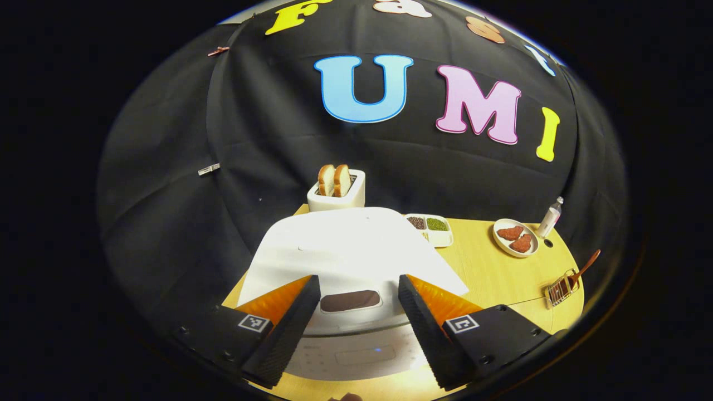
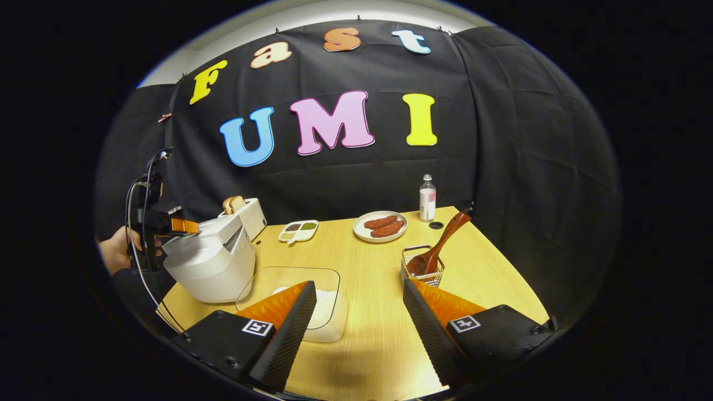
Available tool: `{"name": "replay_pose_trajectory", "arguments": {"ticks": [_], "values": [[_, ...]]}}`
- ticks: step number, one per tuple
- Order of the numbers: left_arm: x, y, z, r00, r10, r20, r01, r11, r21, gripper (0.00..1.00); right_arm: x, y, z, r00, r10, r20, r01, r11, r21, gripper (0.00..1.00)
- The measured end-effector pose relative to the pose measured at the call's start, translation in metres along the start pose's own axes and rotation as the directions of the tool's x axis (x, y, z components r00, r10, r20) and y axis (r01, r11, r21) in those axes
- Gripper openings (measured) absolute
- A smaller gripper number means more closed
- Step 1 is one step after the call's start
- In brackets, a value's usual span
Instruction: Close the left gripper, press the button to open the rice cooker; take a wooden spoon from the chopstick holder with the right hand, scoop a spoonful of rice and pour it into the rice cooker, then put the wooden spoon back into the chopstick holder.
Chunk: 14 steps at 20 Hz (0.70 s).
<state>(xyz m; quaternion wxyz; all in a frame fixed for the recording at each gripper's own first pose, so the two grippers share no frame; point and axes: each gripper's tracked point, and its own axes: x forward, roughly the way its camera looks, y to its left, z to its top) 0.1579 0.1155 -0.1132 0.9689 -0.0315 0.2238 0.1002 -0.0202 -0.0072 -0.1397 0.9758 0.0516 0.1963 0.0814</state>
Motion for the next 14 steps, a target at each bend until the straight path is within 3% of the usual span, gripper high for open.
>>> {"name": "replay_pose_trajectory", "arguments": {"ticks": [3,10,14], "values": [[0.006,0.0,-0.023,0.999,0.017,-0.04,-0.017,1.0,-0.001,0.99,0.001,0.0,-0.007,1.0,0.004,-0.024,-0.003,1.0,0.007,0.99],[0.01,0.0,-0.023,1.0,-0.011,0.007,0.011,0.999,0.042,1.0,0.005,0.009,-0.014,0.998,0.03,-0.046,-0.031,0.999,-0.014,0.99],[-0.023,-0.021,0.003,0.993,-0.077,0.095,0.081,0.996,-0.039,0.95,0.021,0.017,0.012,0.998,0.062,-0.007,-0.062,0.998,-0.025,0.99]]}}
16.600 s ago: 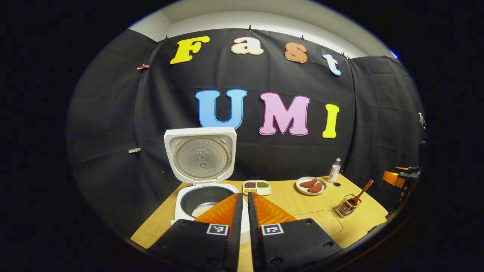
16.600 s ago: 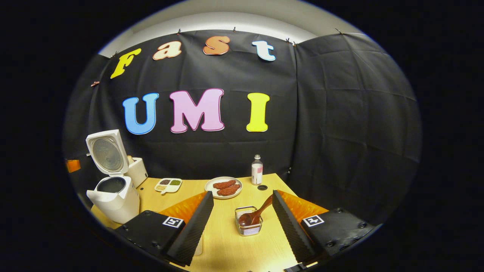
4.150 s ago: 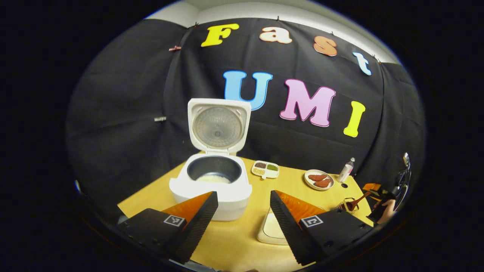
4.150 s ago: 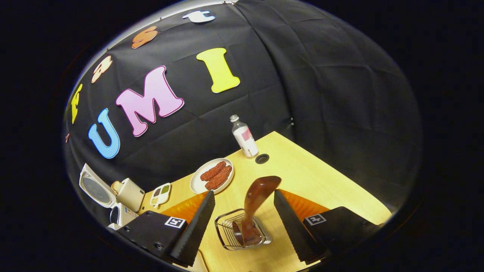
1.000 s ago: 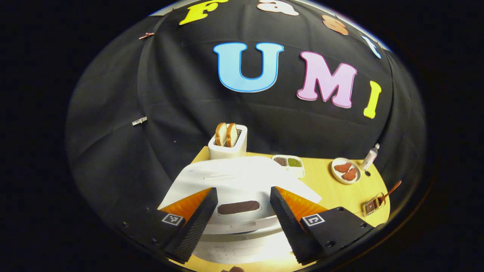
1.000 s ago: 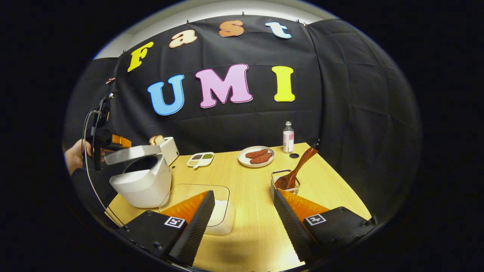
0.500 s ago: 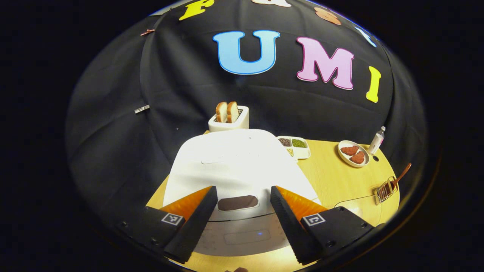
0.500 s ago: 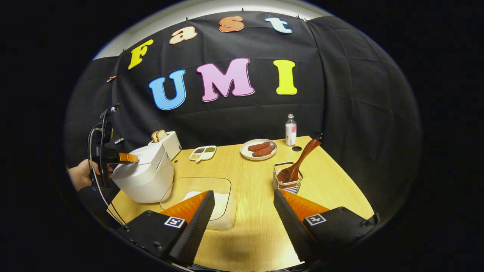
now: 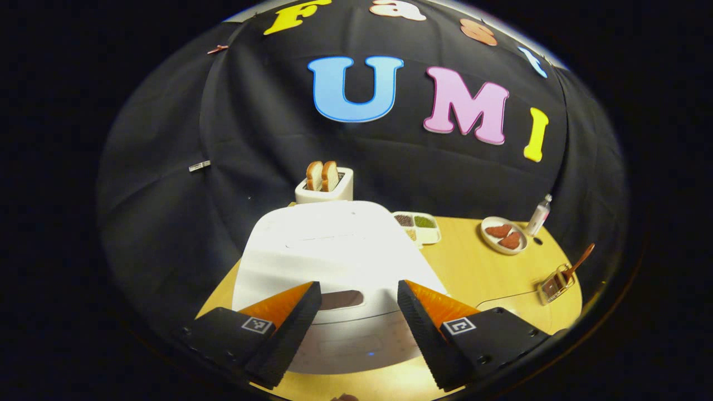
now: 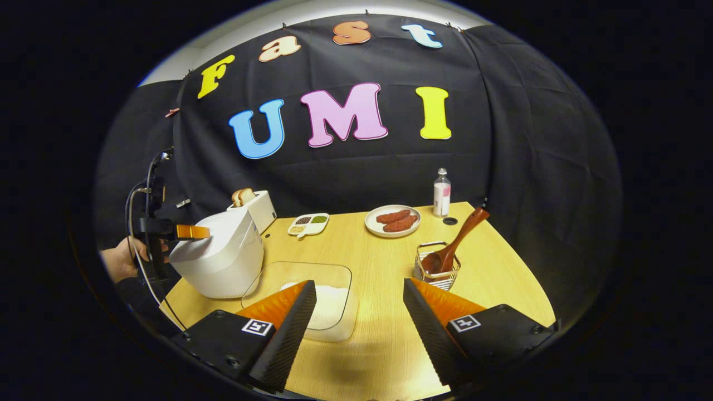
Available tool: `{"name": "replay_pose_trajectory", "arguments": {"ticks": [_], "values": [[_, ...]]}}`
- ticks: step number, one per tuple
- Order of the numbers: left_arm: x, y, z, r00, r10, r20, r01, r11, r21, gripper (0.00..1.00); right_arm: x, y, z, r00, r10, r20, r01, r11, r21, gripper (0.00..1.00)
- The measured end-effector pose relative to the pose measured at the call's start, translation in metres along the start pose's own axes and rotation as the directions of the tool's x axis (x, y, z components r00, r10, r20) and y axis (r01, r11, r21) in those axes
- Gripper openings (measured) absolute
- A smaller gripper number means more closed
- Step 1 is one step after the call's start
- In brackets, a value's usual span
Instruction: Close the left gripper, press the button to open the rice cooker; take a wooden spoon from the chopstick holder with the right hand, scoop a spoonful of rice and pour it into the rice cooker, then put the wooden spoon back into the chopstick holder.
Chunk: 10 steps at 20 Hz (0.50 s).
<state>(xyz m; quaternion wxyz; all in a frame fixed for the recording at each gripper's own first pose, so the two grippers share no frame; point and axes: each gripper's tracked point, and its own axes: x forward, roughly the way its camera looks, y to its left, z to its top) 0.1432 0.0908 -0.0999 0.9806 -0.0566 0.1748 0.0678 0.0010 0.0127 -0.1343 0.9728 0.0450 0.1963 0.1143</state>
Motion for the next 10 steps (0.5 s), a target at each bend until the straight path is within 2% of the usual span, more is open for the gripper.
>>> {"name": "replay_pose_trajectory", "arguments": {"ticks": [3,7,10], "values": [[-0.037,-0.026,0.036,0.993,-0.005,0.119,0.002,1.0,0.029,0.95,0.01,-0.002,0.039,0.997,0.007,0.074,-0.004,1.0,-0.029,0.99],[-0.103,-0.071,0.088,0.961,-0.052,0.273,0.028,0.995,0.093,0.95,0.009,-0.005,0.097,0.983,0.001,0.184,0.01,0.998,-0.059,0.99],[-0.147,-0.101,0.102,0.938,-0.106,0.331,0.086,0.993,0.076,0.95,-0.002,-0.004,0.128,0.967,-0.005,0.256,0.021,0.998,-0.06,0.99]]}}
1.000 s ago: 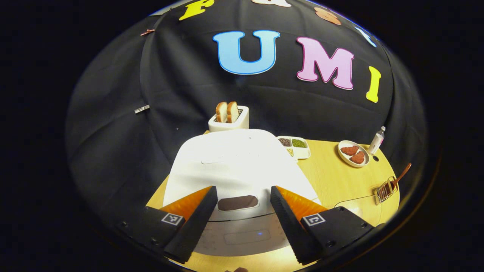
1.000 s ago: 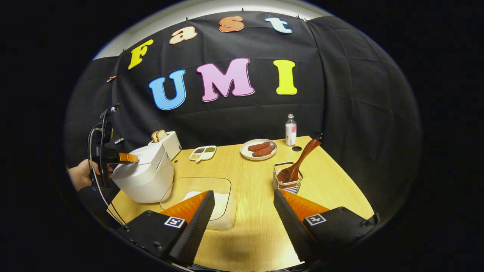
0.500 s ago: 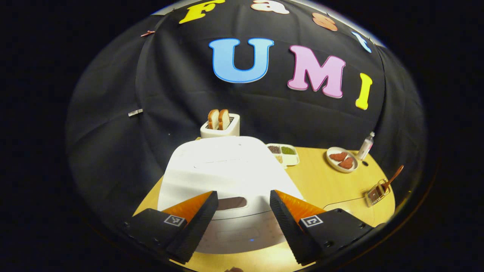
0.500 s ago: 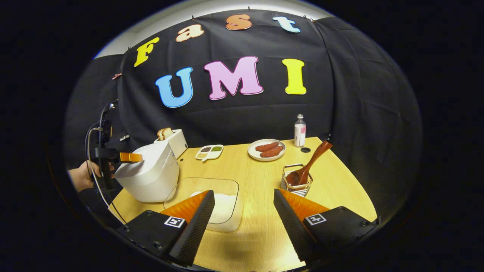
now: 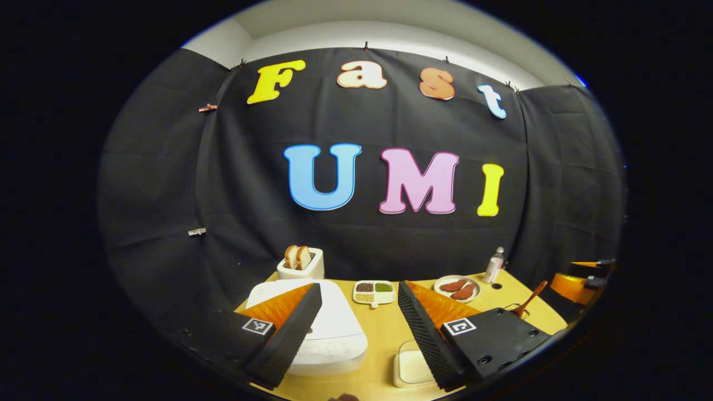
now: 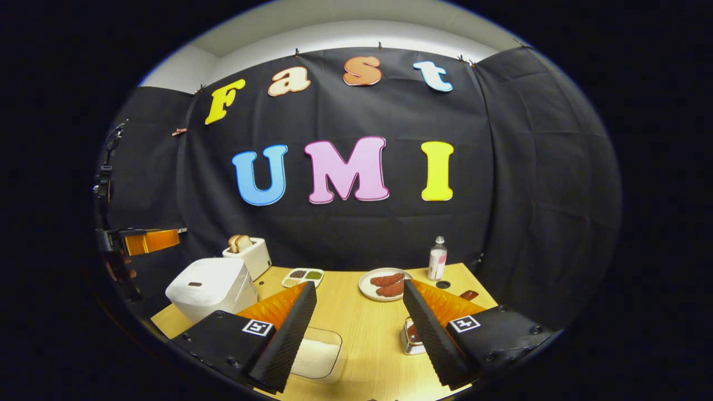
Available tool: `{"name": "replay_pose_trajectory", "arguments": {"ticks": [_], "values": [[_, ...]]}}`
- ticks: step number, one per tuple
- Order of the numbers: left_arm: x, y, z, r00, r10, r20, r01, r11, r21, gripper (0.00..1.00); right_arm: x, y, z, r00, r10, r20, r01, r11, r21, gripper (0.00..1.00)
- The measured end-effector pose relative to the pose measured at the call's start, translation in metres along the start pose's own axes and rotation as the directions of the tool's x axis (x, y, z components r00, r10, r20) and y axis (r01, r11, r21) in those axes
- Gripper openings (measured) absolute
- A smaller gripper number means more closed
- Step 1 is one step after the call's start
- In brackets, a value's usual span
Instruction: Close the left gripper, press the button to open the rice cooker; take a wooden spoon from the chopstick holder with the right hand, scoop a spoonful of rice and pour it into the rice cooker, then put the wooden spoon back into the chopstick holder.
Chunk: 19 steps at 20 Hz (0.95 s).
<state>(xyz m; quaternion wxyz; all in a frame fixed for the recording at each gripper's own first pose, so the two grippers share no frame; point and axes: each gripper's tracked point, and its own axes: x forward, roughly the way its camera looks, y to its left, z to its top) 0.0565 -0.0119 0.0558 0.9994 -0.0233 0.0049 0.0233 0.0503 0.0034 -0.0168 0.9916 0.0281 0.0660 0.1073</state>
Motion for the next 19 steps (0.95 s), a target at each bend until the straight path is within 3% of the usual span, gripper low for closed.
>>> {"name": "replay_pose_trajectory", "arguments": {"ticks": [3,5,11,14,19], "values": [[-0.027,-0.013,0.011,1.0,-0.012,0.024,0.013,0.999,-0.049,0.95,-0.013,-0.012,0.003,0.999,-0.047,0.006,0.048,0.998,-0.032,0.98],[-0.045,-0.008,0.012,0.999,0.015,0.042,-0.013,0.998,-0.057,0.95,-0.028,-0.014,0.001,0.997,-0.072,-0.004,0.072,0.997,0.016,0.98],[-0.073,0.011,-0.019,0.999,0.045,-0.005,-0.045,0.992,-0.114,0.95,-0.044,-0.044,-0.008,0.989,-0.148,-0.009,0.148,0.988,-0.036,0.98],[-0.07,0.029,-0.018,0.996,0.085,-0.011,-0.085,0.991,-0.107,0.95,-0.038,-0.044,0.004,0.988,-0.155,0.017,0.155,0.988,-0.011,0.98],[-0.074,0.036,-0.016,0.997,0.08,0.004,-0.08,0.995,-0.061,0.95,-0.032,-0.018,-0.001,0.993,-0.115,0.006,0.115,0.993,-0.006,0.98]]}}
